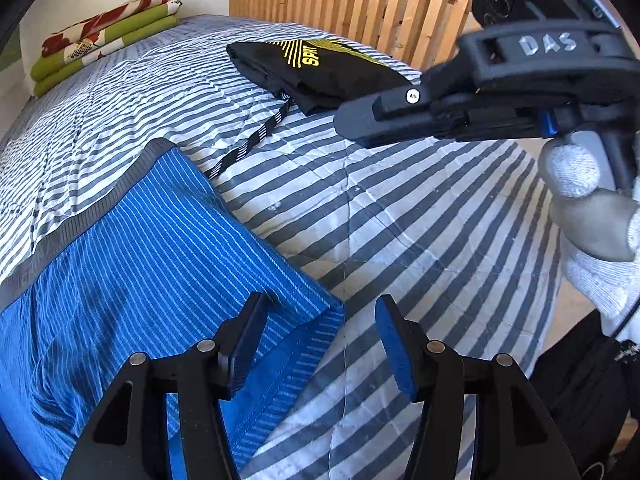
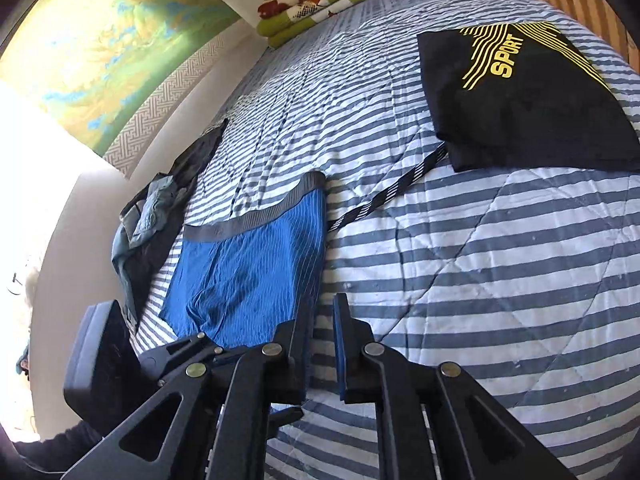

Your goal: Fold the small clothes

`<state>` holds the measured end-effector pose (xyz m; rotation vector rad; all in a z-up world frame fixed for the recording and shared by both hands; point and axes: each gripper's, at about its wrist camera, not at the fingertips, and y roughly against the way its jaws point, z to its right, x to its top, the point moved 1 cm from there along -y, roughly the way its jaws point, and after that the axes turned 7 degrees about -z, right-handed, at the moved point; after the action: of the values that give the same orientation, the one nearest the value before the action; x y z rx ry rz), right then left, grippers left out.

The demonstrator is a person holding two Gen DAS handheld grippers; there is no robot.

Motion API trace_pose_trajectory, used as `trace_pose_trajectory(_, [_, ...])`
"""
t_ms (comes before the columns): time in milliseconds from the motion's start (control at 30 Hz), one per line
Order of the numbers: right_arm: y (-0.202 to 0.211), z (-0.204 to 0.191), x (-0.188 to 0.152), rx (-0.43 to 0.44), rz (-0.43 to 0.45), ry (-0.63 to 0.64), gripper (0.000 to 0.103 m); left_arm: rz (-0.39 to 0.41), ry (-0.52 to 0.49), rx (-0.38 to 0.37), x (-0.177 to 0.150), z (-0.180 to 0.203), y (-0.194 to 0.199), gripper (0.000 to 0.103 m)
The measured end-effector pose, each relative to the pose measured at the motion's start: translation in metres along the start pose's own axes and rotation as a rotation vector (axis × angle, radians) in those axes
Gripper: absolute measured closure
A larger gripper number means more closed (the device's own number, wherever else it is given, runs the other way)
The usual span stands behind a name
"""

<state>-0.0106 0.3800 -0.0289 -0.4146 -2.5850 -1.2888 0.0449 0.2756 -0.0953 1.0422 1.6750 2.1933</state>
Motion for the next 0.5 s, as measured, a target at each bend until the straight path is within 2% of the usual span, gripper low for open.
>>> trace_pose_trajectory(67, [0.000, 0.002, 0.009, 0.010, 0.008, -0.007, 0.071, -0.023, 0.025, 0.034, 0.008, -0.001, -0.012, 0.069])
trace_pose_trajectory(100, [-0.001, 0.001, 0.014, 0.009, 0.014, -0.005, 0.066, -0.034, 0.043, 0.047, 0.009, -0.004, -0.015, 0.091])
trace_pose_trajectory(133, [-0.003, 0.002, 0.022, 0.012, 0.017, -0.004, 0.060, -0.030, 0.064, 0.042, 0.009, -0.009, -0.014, 0.095])
trace_pose_trajectory(200, [-0.013, -0.001, 0.037, 0.023, 0.014, -0.011, 0.060, -0.024, 0.105, 0.003, 0.010, -0.018, -0.014, 0.099])
trace_pose_trajectory(300, [-0.033, -0.005, 0.066, 0.008, 0.005, -0.010, 0.060, 0.004, 0.136, -0.016, 0.005, -0.029, -0.002, 0.099])
trace_pose_trajectory(433, [-0.077, -0.009, 0.099, -0.041, -0.052, 0.023, 0.060, 0.043, 0.153, -0.037, -0.002, -0.041, 0.018, 0.100])
trace_pose_trajectory(500, [-0.100, -0.008, 0.110, -0.032, -0.083, 0.010, 0.060, 0.061, 0.165, -0.042, -0.006, -0.048, 0.029, 0.100])
